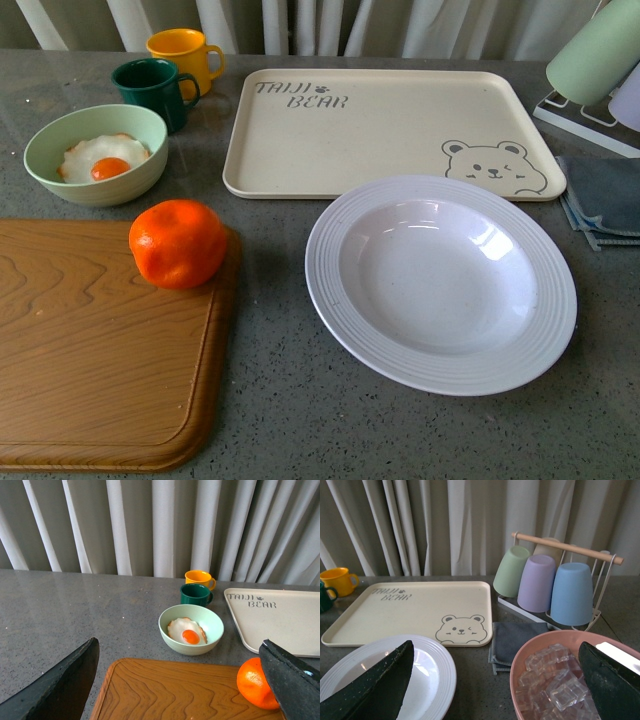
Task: Place orange and plate with both arms
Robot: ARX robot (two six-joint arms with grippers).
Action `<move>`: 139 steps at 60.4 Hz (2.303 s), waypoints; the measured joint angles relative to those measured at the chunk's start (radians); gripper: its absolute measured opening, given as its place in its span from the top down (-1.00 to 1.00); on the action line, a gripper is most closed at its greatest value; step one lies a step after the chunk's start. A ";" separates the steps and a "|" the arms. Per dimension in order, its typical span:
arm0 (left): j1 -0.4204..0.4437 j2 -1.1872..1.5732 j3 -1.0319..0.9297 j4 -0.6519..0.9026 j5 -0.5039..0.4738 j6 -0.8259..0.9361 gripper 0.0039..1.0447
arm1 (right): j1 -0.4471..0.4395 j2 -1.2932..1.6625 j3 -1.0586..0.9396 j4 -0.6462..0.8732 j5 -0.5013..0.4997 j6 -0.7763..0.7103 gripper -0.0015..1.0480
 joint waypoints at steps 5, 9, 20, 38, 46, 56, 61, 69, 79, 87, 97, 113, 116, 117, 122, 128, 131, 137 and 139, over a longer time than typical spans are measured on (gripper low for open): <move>0.000 0.000 0.000 0.000 0.000 0.000 -0.83 | 0.000 0.000 0.000 0.000 0.000 0.000 -0.83; 0.000 0.000 0.000 0.000 0.000 0.000 -0.83 | 0.000 0.000 0.000 0.000 0.000 0.000 -0.83; 0.000 0.000 0.000 0.000 0.000 0.000 -0.83 | 0.000 0.000 0.000 0.000 0.000 0.000 -0.83; 0.000 0.000 0.000 0.000 0.000 0.000 -0.83 | 0.000 0.000 0.000 0.000 0.000 0.000 -0.83; 0.000 0.000 0.000 0.000 0.000 0.000 -0.83 | 0.000 0.000 0.000 0.000 0.000 0.000 -0.83; 0.000 0.000 0.000 0.000 0.000 0.000 -0.83 | 0.000 0.000 0.000 0.000 0.000 0.000 -0.83; 0.000 0.000 0.000 0.000 0.000 0.000 -0.83 | 0.000 0.000 0.000 0.000 0.000 0.000 -0.83; 0.057 0.077 0.060 -0.152 0.197 0.006 -0.83 | 0.000 0.000 0.000 0.000 0.002 0.000 -0.83; 0.046 0.708 0.326 -0.048 0.573 -0.024 -0.83 | 0.000 -0.001 0.000 -0.001 0.001 0.000 -0.83; -0.018 1.023 0.418 0.213 0.550 -0.079 -0.83 | 0.000 -0.001 0.000 -0.001 0.001 0.000 -0.83; -0.123 1.369 0.534 0.402 0.496 -0.187 -0.83 | 0.000 -0.001 0.000 -0.001 0.000 0.000 -0.83; -0.172 1.547 0.584 0.426 0.475 -0.201 -0.83 | 0.000 -0.001 0.000 -0.001 0.000 0.000 -0.83; -0.174 1.572 0.586 0.426 0.469 -0.197 -0.83 | 0.000 -0.001 0.000 -0.001 0.000 0.000 -0.83; -0.176 1.580 0.586 0.426 0.466 -0.192 -0.83 | 0.000 -0.001 0.000 -0.001 0.000 0.000 -0.83; -0.185 1.609 0.591 0.420 0.450 -0.162 -0.83 | 0.000 -0.001 0.000 -0.001 0.000 0.000 -0.83; -0.188 1.651 0.610 0.418 0.420 -0.139 -0.83 | 0.000 -0.001 0.000 -0.001 0.000 0.000 -0.83; -0.187 1.672 0.624 0.418 0.405 -0.133 -0.83 | 0.000 -0.001 0.000 -0.001 0.000 0.000 -0.83; -0.186 1.707 0.649 0.418 0.382 -0.119 -0.83 | 0.000 -0.001 0.000 -0.001 0.000 0.000 -0.83; -0.187 1.715 0.654 0.419 0.375 -0.115 -0.83 | 0.000 -0.001 0.000 -0.001 0.000 0.000 -0.83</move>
